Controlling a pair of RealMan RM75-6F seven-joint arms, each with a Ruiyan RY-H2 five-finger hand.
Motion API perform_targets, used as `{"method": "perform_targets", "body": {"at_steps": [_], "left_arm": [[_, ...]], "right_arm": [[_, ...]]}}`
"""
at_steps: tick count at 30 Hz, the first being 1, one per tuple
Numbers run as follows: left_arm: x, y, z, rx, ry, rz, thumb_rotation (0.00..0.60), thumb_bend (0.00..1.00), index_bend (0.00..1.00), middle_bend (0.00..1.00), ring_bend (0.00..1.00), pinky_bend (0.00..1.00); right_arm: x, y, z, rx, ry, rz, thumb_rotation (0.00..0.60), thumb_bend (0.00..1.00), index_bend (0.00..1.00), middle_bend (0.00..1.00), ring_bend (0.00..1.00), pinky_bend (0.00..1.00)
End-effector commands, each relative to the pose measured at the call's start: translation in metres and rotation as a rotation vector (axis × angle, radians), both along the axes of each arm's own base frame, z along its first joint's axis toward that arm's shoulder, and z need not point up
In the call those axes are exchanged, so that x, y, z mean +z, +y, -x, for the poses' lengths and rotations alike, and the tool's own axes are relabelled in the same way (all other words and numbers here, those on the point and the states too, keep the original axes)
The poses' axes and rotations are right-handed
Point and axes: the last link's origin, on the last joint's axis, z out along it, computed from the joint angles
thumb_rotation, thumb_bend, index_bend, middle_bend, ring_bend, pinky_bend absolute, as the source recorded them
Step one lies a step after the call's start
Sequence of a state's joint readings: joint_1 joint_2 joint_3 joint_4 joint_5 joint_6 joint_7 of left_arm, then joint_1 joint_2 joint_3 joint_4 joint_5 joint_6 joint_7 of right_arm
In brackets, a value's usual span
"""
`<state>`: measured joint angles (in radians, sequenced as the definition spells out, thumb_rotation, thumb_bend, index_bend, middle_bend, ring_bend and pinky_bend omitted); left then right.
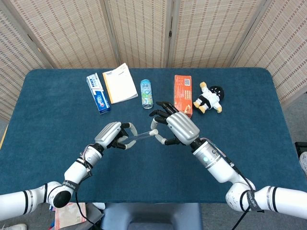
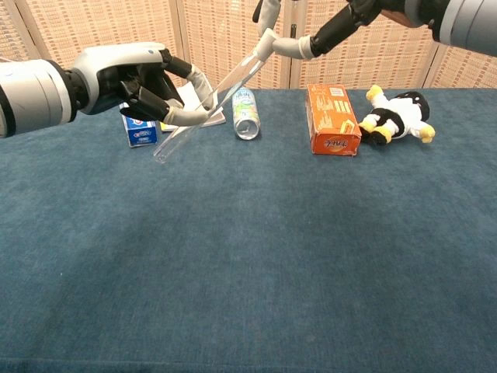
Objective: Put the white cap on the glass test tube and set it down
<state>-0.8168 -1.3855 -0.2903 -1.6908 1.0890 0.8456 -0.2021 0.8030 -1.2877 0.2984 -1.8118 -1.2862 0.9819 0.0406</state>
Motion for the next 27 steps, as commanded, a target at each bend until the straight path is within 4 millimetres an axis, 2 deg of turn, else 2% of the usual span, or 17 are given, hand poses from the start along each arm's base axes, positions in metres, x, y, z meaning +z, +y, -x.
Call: {"method": "perform_targets", "body": {"at_steps": [1, 27], "left_arm": [[0.000, 0.000, 0.000, 0.001, 0.002, 0.001, 0.600, 0.35, 0.58, 1.00, 1.00, 1.00], [0.000, 0.002, 0.002, 0.008, 0.008, 0.005, 0.600, 0.34, 0.58, 1.00, 1.00, 1.00]], "right_arm": [[-0.001, -0.001, -0.001, 0.000, 0.000, -0.001, 0.600, 0.57, 0.64, 0.25, 0.02, 0.02], [-0.017, -0.002, -0.003, 0.000, 0.027, -0.030, 0.600, 0.57, 0.64, 0.25, 0.02, 0.02]]}}
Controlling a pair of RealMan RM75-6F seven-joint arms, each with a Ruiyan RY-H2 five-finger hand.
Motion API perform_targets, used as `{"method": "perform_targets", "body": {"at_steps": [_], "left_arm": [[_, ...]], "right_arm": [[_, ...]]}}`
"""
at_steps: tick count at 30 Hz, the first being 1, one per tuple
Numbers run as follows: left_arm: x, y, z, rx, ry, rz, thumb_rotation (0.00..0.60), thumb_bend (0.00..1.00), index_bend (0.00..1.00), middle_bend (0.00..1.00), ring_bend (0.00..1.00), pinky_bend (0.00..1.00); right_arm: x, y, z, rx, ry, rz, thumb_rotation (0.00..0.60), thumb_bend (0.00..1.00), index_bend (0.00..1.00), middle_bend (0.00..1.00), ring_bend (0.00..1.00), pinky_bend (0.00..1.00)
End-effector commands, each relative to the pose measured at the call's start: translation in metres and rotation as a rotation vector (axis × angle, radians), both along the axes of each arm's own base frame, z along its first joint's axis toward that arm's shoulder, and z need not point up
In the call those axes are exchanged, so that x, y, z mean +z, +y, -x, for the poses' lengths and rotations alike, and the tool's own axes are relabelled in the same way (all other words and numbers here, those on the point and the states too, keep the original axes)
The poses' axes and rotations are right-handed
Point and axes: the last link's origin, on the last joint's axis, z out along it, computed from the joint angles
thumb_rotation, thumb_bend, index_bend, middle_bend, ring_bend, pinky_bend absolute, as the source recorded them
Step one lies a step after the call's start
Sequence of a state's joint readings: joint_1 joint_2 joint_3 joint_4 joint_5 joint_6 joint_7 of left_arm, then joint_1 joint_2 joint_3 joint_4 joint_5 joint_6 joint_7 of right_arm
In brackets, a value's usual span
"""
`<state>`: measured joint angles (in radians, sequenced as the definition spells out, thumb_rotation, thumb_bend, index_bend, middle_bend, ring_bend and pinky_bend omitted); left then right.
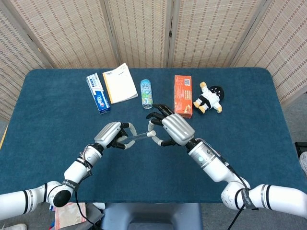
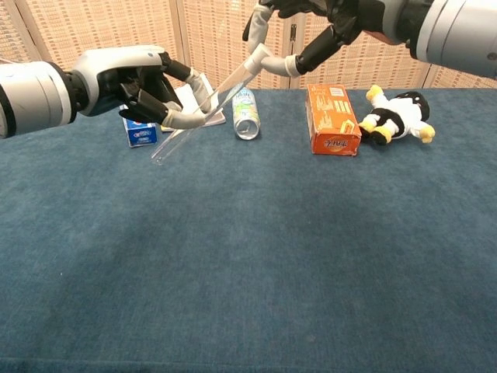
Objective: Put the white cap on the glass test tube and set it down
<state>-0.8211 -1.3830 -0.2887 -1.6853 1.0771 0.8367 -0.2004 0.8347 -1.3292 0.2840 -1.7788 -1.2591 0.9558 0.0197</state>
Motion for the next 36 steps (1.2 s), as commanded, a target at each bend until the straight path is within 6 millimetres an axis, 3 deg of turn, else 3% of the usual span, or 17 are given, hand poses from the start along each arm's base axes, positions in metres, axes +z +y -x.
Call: {"method": "perform_targets", "body": {"at_steps": [1, 6, 12, 16, 22, 28, 36], "left_arm": [[0.000, 0.000, 0.000, 0.000, 0.000, 0.000, 0.600, 0.34, 0.58, 1.00, 1.00, 1.00], [0.000, 0.000, 0.001, 0.002, 0.001, 0.001, 0.600, 0.34, 0.58, 1.00, 1.00, 1.00], [-0.001, 0.000, 0.004, 0.006, 0.007, 0.002, 0.600, 0.35, 0.58, 1.00, 1.00, 1.00], [0.000, 0.000, 0.007, 0.009, 0.018, -0.004, 0.600, 0.35, 0.58, 1.00, 1.00, 1.00], [-0.001, -0.001, 0.015, 0.013, 0.057, -0.005, 0.600, 0.34, 0.58, 1.00, 1.00, 1.00], [-0.005, 0.006, 0.026, -0.030, 0.187, -0.074, 0.600, 0.34, 0.58, 1.00, 1.00, 1.00], [-0.033, 0.011, 0.029, -0.068, 0.362, -0.126, 0.600, 0.35, 0.58, 1.00, 1.00, 1.00]], "right_arm": [[0.000, 0.000, 0.001, -0.001, 0.002, 0.001, 0.600, 0.57, 0.64, 0.25, 0.02, 0.02], [-0.001, 0.000, 0.003, -0.002, 0.022, -0.008, 0.600, 0.47, 0.60, 0.23, 0.02, 0.02], [-0.002, 0.000, 0.004, -0.002, 0.038, -0.025, 0.600, 0.25, 0.30, 0.13, 0.00, 0.02], [-0.001, 0.001, 0.005, -0.002, 0.039, -0.026, 0.600, 0.19, 0.19, 0.11, 0.00, 0.02], [0.008, 0.004, 0.015, -0.017, 0.048, -0.011, 0.600, 0.18, 0.16, 0.11, 0.00, 0.02], [0.030, 0.007, 0.036, -0.061, 0.065, 0.037, 0.600, 0.18, 0.16, 0.11, 0.00, 0.02], [0.059, 0.012, 0.060, -0.116, 0.064, 0.112, 0.600, 0.18, 0.16, 0.11, 0.00, 0.02]]}}
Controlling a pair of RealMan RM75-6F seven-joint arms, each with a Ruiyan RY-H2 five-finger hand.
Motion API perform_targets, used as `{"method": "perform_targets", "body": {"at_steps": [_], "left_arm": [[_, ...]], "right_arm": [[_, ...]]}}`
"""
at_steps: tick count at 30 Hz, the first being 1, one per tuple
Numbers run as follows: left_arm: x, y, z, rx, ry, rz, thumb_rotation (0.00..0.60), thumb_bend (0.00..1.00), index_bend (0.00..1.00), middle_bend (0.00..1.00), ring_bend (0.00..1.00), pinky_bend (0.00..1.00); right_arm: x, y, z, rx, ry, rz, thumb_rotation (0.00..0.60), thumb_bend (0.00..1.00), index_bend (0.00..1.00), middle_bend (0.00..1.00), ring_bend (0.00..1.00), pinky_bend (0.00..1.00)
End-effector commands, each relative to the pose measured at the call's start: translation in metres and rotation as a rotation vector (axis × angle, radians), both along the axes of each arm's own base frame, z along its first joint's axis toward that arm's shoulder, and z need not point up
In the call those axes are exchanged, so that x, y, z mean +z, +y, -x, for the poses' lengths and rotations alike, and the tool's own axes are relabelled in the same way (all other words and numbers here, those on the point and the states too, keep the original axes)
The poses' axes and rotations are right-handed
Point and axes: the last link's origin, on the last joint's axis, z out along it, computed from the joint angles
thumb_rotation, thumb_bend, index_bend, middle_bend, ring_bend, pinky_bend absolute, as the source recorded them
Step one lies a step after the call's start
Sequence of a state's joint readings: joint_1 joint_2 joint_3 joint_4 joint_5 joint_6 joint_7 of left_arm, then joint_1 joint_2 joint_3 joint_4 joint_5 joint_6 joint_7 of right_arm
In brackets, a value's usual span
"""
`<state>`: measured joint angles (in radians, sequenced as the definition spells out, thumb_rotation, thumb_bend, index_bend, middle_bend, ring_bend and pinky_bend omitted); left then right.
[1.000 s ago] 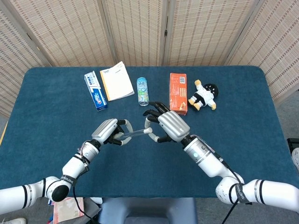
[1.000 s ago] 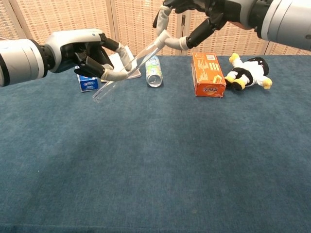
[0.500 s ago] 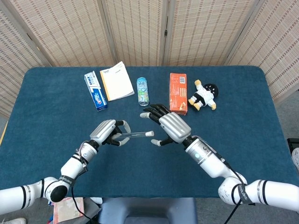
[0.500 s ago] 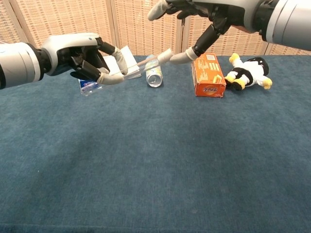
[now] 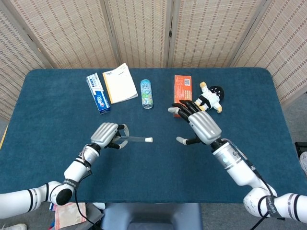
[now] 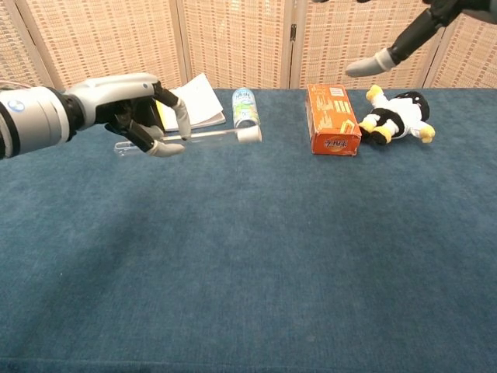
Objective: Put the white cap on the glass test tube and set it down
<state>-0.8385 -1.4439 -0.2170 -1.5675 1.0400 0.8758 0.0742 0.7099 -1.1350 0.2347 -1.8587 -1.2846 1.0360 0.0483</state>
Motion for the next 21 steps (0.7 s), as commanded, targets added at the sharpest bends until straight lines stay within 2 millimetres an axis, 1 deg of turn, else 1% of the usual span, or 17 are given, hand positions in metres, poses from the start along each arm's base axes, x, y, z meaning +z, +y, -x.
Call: {"method": "perform_targets", "body": {"at_steps": [1, 6, 12, 17, 21], "left_arm": [[-0.019, 0.003, 0.001, -0.008, 0.082, -0.010, 0.600, 0.35, 0.58, 1.00, 1.00, 1.00], [-0.042, 0.006, 0.000, -0.024, 0.158, -0.011, 0.600, 0.34, 0.58, 1.00, 1.00, 1.00], [-0.062, 0.013, -0.002, -0.026, 0.225, -0.006, 0.600, 0.35, 0.55, 1.00, 1.00, 1.00], [-0.072, 0.017, -0.003, -0.016, 0.265, 0.000, 0.600, 0.35, 0.52, 1.00, 1.00, 1.00], [-0.077, 0.018, -0.002, -0.002, 0.280, 0.005, 0.600, 0.34, 0.44, 1.00, 1.00, 1.00]], "right_arm": [[0.008, 0.003, 0.008, -0.018, 0.005, 0.016, 0.600, 0.18, 0.16, 0.11, 0.00, 0.02], [0.016, 0.008, 0.025, -0.050, 0.042, 0.032, 0.600, 0.18, 0.16, 0.11, 0.00, 0.02], [0.022, 0.011, 0.039, -0.090, 0.046, 0.038, 0.600, 0.18, 0.16, 0.11, 0.00, 0.02], [0.025, 0.011, 0.047, -0.113, 0.043, 0.044, 0.600, 0.18, 0.16, 0.11, 0.00, 0.02], [0.026, 0.010, 0.052, -0.128, 0.045, 0.045, 0.600, 0.18, 0.16, 0.11, 0.00, 0.02]]}}
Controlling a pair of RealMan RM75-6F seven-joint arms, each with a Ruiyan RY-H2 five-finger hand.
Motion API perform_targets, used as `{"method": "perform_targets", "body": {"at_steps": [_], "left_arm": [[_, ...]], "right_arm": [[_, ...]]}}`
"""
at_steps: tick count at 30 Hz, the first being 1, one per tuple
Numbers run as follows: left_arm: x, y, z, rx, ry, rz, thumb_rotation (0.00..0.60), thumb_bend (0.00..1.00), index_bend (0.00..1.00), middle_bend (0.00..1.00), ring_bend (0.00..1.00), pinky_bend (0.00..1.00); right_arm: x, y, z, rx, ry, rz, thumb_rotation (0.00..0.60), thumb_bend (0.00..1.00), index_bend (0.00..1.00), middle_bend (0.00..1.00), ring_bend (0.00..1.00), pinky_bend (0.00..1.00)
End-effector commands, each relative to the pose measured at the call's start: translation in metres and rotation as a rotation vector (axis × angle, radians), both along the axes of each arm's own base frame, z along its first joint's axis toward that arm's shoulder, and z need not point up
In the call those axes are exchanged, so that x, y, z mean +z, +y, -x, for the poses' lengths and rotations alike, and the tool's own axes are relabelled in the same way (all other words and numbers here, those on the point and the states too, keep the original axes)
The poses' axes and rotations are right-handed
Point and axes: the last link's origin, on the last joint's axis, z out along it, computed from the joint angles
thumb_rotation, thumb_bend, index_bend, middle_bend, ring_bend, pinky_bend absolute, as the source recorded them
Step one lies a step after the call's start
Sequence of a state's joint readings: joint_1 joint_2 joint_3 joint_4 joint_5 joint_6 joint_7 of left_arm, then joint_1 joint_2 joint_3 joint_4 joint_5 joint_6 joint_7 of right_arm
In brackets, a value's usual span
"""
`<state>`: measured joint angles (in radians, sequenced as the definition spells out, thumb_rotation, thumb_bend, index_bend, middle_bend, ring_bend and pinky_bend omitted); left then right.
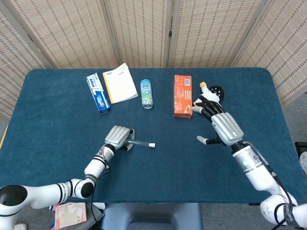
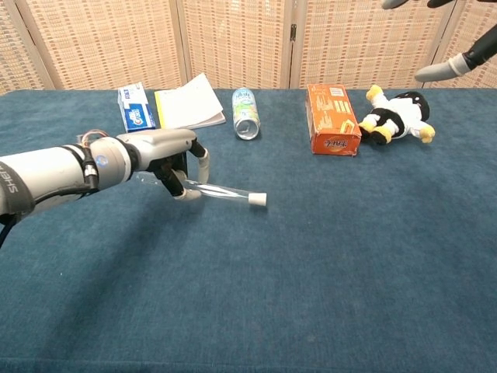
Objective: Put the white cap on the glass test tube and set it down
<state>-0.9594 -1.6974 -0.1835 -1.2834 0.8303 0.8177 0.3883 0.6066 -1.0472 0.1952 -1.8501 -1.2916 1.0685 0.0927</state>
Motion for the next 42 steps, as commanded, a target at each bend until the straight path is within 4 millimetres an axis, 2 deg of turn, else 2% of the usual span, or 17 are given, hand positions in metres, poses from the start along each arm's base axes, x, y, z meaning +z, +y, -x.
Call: {"method": "perform_targets", "body": {"at_steps": [1, 7, 11, 14, 17, 19, 21, 23, 26, 29, 35, 42], "left_arm": [[-0.003, 0.000, -0.001, 0.007, 0.004, 0.005, 0.600, 0.34, 0.42, 1.00, 1.00, 1.00], [-0.001, -0.001, 0.002, 0.029, 0.008, 0.014, 0.600, 0.34, 0.29, 1.00, 1.00, 1.00], [0.015, -0.005, 0.004, 0.048, -0.037, 0.002, 0.600, 0.34, 0.24, 1.00, 1.00, 1.00], [0.045, -0.009, 0.009, 0.059, -0.093, -0.043, 0.600, 0.34, 0.22, 0.99, 1.00, 1.00], [0.080, -0.016, 0.018, 0.081, -0.132, -0.099, 0.600, 0.34, 0.23, 0.96, 0.99, 1.00], [0.103, -0.022, 0.030, 0.091, -0.127, -0.148, 0.600, 0.34, 0.26, 0.91, 0.94, 1.00], [0.124, -0.029, 0.045, 0.094, -0.115, -0.217, 0.600, 0.34, 0.29, 0.87, 0.89, 1.00], [0.138, -0.037, 0.058, 0.091, -0.110, -0.282, 0.600, 0.34, 0.31, 0.82, 0.83, 0.94], [0.159, -0.051, 0.084, 0.105, -0.087, -0.365, 0.600, 0.34, 0.32, 0.74, 0.73, 0.78], [0.181, -0.070, 0.106, 0.108, -0.056, -0.457, 0.600, 0.34, 0.32, 0.68, 0.64, 0.69], [0.204, -0.103, 0.129, 0.119, -0.055, -0.545, 0.600, 0.34, 0.32, 0.52, 0.49, 0.57], [0.216, -0.146, 0.146, 0.156, -0.019, -0.629, 0.600, 0.34, 0.32, 0.49, 0.47, 0.52]], "right_arm": [[0.001, 0.000, 0.002, -0.006, -0.002, 0.002, 0.600, 0.18, 0.16, 0.11, 0.00, 0.02], [0.001, -0.001, 0.005, -0.020, -0.005, 0.002, 0.600, 0.18, 0.16, 0.11, 0.00, 0.02], [0.006, 0.001, 0.011, -0.034, 0.008, 0.018, 0.600, 0.18, 0.16, 0.11, 0.00, 0.02], [0.013, 0.004, 0.022, -0.062, 0.044, 0.033, 0.600, 0.20, 0.16, 0.11, 0.00, 0.02], [0.022, 0.010, 0.037, -0.107, 0.090, 0.050, 0.600, 0.29, 0.16, 0.12, 0.00, 0.02], [0.027, 0.015, 0.049, -0.133, 0.125, 0.074, 0.600, 0.35, 0.16, 0.14, 0.01, 0.06], [0.032, 0.021, 0.061, -0.155, 0.147, 0.099, 0.600, 0.39, 0.16, 0.19, 0.05, 0.16], [0.034, 0.027, 0.070, -0.169, 0.151, 0.120, 0.600, 0.42, 0.21, 0.24, 0.10, 0.23], [0.038, 0.039, 0.082, -0.160, 0.173, 0.166, 0.600, 0.44, 0.28, 0.28, 0.15, 0.27], [0.040, 0.054, 0.096, -0.163, 0.216, 0.183, 0.600, 0.45, 0.30, 0.29, 0.16, 0.28], [0.044, 0.079, 0.114, -0.189, 0.258, 0.208, 0.600, 0.45, 0.30, 0.29, 0.16, 0.28], [0.049, 0.110, 0.126, -0.241, 0.262, 0.244, 0.600, 0.45, 0.30, 0.29, 0.16, 0.28]]}}
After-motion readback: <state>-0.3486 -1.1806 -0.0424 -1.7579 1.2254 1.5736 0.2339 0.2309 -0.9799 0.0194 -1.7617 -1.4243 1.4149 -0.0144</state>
